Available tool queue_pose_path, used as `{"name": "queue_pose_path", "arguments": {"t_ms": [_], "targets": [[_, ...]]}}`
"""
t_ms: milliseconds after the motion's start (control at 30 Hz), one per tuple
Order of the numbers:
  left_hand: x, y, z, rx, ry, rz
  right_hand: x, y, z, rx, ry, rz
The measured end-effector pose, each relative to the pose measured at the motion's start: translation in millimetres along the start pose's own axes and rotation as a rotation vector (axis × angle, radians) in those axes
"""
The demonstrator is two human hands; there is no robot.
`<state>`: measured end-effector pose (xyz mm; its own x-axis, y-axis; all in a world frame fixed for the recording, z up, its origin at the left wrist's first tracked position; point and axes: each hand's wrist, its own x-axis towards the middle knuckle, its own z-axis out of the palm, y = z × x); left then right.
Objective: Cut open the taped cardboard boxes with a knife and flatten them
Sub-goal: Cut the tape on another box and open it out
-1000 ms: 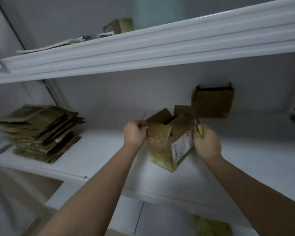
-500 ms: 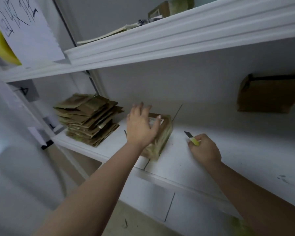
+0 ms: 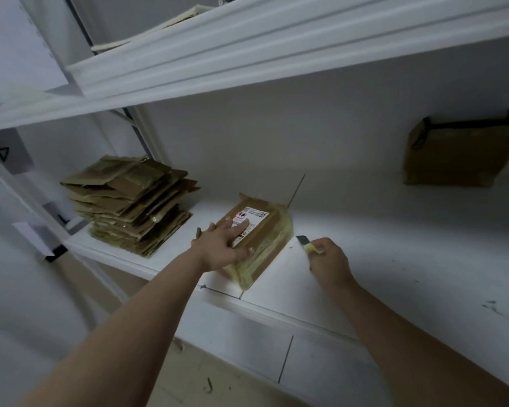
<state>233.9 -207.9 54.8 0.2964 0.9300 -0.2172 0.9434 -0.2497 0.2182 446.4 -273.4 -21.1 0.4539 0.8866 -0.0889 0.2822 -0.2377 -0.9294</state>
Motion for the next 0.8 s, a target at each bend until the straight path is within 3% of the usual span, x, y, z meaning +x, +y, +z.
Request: {"name": "queue_pose_path", "arguments": {"t_ms": [267,600,800], "targets": [[-5,-2,4,-0.023,0.033,-0.021,12,-21,40,0.181,0.093,0.059],[-6,3,12,-0.001,0.084,-0.044,20,-40,53,0.025,0.186,0.022],[-13,34,12,0.249,0.071,-0.146,33,-38,50,-0.013,0.099,0.03]]}}
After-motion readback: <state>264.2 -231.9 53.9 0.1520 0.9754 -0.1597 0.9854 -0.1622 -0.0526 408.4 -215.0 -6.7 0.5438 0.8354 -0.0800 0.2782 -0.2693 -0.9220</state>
